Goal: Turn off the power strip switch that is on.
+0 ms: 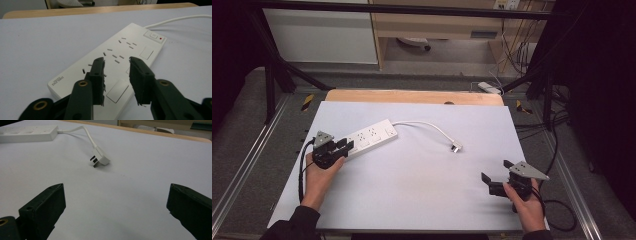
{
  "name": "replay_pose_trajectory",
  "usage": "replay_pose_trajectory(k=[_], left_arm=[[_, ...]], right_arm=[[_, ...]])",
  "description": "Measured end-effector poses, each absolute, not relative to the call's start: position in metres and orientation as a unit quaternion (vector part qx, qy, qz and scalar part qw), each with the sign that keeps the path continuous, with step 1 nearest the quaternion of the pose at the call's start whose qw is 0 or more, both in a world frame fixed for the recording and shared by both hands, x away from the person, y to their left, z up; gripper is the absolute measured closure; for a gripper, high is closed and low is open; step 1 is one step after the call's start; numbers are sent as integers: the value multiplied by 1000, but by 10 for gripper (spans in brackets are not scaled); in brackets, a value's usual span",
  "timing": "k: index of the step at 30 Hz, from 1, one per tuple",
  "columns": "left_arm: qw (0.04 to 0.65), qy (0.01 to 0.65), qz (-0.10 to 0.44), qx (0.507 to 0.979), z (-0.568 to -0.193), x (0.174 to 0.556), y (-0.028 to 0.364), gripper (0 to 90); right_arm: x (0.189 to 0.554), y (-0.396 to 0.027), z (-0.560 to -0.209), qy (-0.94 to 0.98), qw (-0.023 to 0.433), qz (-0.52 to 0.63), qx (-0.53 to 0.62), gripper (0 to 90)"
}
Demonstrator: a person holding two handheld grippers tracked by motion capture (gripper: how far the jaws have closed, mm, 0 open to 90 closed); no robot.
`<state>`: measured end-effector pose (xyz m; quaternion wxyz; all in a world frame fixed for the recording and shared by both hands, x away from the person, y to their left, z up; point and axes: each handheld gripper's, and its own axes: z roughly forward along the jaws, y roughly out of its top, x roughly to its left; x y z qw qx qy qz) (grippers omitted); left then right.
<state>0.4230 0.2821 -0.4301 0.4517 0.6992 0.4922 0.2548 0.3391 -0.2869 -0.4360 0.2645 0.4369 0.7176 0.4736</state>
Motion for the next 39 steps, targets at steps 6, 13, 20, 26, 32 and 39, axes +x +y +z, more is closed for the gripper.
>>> replay_pose_trajectory(k=[6,13,20,26,32,39], left_arm=[[452,494,255,698,-429,423,280,506],[455,492,254,698,-429,423,279,472],[458,490,251,698,-428,423,277,445],[458,493,251,696,-427,423,276,374],[456,497,252,694,-427,424,275,281],[460,502,254,686,-426,424,275,168]], right_arm=[[339,-287,-436,719,264,473,436,26],[339,-287,-436,719,264,473,436,26],[339,-287,-436,719,264,472,436,26],[339,-287,-436,719,263,473,436,26],[339,-287,-436,720,263,473,435,26],[339,-286,-436,720,262,472,435,26]])
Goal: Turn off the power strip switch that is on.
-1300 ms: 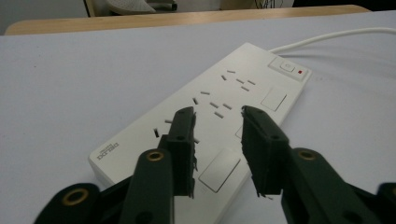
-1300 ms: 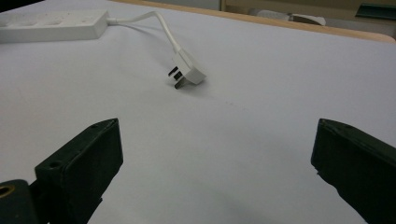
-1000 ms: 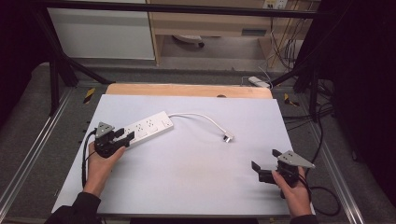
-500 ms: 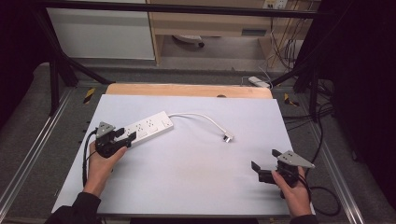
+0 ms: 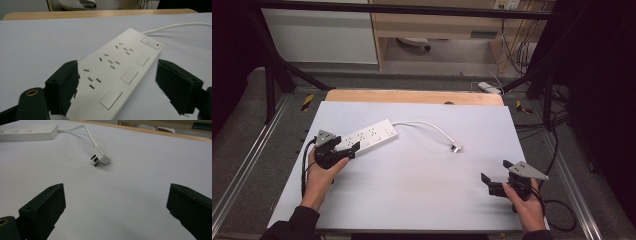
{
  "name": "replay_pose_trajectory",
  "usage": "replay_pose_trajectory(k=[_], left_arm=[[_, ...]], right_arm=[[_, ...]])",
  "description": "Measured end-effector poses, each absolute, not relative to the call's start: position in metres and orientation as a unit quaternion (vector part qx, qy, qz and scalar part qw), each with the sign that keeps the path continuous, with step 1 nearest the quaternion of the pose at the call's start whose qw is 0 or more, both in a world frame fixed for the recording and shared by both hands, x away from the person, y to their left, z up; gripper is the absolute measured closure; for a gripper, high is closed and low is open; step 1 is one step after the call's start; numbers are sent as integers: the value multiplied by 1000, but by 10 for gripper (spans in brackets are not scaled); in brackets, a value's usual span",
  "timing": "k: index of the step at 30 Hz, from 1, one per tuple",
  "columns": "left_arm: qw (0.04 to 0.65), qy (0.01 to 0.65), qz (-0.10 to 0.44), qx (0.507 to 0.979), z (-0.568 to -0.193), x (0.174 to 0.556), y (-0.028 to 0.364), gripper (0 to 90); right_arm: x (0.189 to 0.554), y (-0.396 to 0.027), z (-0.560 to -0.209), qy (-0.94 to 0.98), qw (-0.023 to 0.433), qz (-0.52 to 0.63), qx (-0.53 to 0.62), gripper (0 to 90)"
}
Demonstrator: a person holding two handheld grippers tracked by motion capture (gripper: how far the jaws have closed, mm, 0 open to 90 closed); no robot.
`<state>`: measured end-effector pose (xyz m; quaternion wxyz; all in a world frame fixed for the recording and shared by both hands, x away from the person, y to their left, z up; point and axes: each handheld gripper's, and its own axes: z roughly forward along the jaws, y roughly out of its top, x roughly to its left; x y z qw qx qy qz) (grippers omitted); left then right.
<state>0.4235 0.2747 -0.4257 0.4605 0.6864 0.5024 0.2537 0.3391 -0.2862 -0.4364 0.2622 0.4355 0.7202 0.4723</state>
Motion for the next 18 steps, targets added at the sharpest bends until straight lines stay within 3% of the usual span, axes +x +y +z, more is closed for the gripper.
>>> replay_pose_trajectory(k=[6,18], left_arm=[[465,504,248,684,-425,424,273,77],[481,499,251,676,-420,422,269,70]], right_arm=[[339,-286,-436,720,262,473,435,26],[339,-286,-436,721,262,472,435,26]])
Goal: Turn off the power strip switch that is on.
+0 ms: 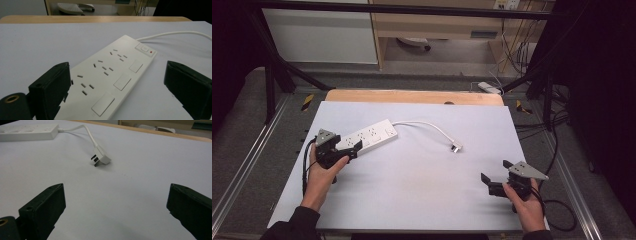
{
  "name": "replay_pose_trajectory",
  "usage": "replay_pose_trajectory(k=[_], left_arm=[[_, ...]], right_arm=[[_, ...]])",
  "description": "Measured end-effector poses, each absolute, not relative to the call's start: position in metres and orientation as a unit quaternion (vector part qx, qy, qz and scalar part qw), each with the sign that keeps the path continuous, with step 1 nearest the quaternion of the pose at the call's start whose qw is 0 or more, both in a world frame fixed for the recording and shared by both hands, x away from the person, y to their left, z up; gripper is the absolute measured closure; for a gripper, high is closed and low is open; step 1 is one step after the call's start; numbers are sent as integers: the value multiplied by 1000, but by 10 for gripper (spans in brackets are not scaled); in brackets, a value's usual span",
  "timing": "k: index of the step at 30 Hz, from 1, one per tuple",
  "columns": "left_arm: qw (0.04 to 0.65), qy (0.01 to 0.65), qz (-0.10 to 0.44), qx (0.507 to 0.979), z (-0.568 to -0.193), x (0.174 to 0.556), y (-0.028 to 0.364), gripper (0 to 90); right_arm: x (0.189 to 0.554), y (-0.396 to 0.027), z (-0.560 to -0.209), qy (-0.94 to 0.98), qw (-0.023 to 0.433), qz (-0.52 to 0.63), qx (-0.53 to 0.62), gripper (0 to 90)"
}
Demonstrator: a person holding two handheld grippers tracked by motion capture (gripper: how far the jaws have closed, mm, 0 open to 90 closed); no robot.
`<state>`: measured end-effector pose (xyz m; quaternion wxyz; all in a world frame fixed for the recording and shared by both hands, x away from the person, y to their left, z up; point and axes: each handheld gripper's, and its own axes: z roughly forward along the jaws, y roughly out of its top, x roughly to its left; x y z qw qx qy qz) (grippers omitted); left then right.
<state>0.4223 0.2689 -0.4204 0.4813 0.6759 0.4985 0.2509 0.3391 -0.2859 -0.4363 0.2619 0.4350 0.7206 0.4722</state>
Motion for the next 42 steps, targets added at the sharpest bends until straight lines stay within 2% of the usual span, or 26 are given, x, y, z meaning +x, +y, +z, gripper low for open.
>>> replay_pose_trajectory(k=[11,22,42], left_arm=[[494,491,265,667,-411,419,265,62],[512,478,272,660,-385,406,265,57],[534,435,263,676,-363,355,251,56]], right_arm=[[339,-286,-436,720,261,472,436,26],[339,-287,-436,719,263,473,435,26],[339,-288,-435,717,263,475,437,26]])
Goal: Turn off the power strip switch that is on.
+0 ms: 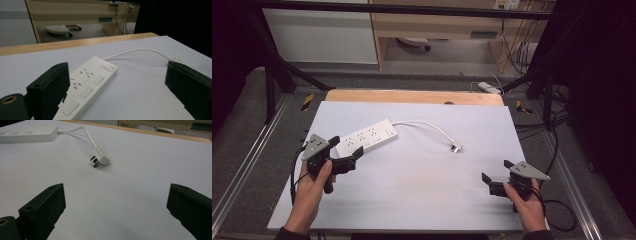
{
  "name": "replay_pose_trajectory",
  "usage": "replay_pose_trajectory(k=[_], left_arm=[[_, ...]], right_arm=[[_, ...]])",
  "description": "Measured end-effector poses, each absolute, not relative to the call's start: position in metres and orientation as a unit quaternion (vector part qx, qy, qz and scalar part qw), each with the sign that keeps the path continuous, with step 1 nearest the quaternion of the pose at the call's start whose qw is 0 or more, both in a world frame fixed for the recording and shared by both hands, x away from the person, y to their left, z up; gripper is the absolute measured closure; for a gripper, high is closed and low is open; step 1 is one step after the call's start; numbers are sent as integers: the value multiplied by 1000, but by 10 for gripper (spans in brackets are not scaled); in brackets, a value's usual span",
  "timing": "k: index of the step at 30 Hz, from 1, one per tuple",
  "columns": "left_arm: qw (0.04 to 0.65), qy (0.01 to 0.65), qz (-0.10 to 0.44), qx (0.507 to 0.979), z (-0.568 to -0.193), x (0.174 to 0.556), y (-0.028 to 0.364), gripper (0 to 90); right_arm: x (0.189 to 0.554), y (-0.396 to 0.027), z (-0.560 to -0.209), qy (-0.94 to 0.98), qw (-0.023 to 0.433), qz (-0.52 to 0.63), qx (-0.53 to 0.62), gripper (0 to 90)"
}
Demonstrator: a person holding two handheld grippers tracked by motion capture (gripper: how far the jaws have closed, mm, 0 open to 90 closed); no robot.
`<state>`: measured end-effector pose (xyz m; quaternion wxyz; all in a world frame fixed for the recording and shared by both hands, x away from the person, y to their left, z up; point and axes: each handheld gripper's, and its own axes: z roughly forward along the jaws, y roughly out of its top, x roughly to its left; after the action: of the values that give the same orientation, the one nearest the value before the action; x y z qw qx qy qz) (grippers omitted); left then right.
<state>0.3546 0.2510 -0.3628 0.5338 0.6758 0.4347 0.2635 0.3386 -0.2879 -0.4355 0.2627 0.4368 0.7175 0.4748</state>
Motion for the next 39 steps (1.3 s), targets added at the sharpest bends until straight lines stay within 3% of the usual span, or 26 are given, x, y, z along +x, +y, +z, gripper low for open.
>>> replay_pose_trajectory(k=[13,27,39], left_arm=[[540,437,254,672,-368,333,262,50],[527,471,240,665,-399,322,285,51],[489,487,214,691,-429,314,287,64]], right_arm=[[338,-288,-435,717,263,475,438,26],[338,-289,-435,716,265,474,439,26],[339,-289,-437,719,262,465,445,25]])
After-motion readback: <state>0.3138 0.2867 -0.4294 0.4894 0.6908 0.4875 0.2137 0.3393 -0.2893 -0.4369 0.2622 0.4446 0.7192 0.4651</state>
